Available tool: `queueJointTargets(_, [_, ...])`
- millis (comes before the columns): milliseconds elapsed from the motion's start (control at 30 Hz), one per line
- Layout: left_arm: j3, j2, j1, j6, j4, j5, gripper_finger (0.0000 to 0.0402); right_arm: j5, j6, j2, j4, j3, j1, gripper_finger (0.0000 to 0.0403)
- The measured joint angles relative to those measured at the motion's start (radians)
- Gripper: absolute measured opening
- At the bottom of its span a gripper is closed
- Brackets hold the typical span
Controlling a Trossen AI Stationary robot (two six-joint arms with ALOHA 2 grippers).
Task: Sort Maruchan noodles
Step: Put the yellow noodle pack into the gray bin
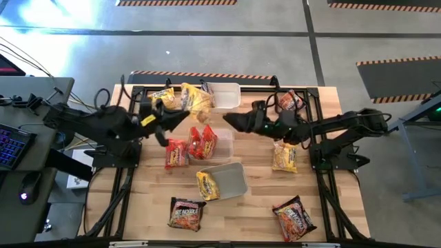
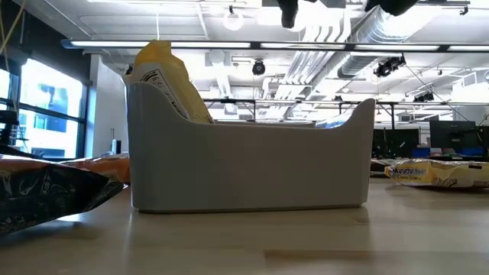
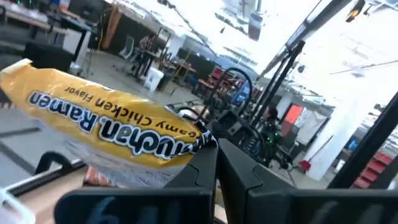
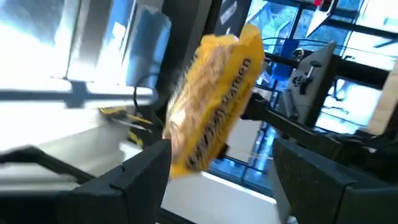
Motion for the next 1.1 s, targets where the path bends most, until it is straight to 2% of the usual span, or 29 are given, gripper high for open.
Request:
queueJointTargets(300, [-0.001, 0.142, 0.072, 0.066, 0.279, 0.064, 0.0000, -0.015, 0.129, 0.000, 0.061, 0.000, -0.018, 0.0273])
queueJointTargets(533, [-0.001, 0.209, 0.098, 0.014, 0.332, 0.121, 0.0000, 0.042, 0.160, 0.000, 0.118, 0.000, -0.022, 0.0273])
queueJointTargets(800, [-0.001, 0.266, 0.098, 0.025, 0.384, 0.140, 0.0000, 0.032, 0.236, 0.000, 0.131, 0.000, -0.054, 0.0273])
queueJointTargets(967, [-0.001, 0.298, 0.098, 0.071, 0.467, 0.138, 0.0000, 0.001, 0.276, 0.000, 0.131, 0.000, -0.064, 0.0273])
queueJointTargets(1100, [0.024, 0.299, 0.111, 0.123, 0.470, 0.133, 0.0000, -0.022, 0.270, 0.000, 0.131, 0.000, -0.064, 0.0273])
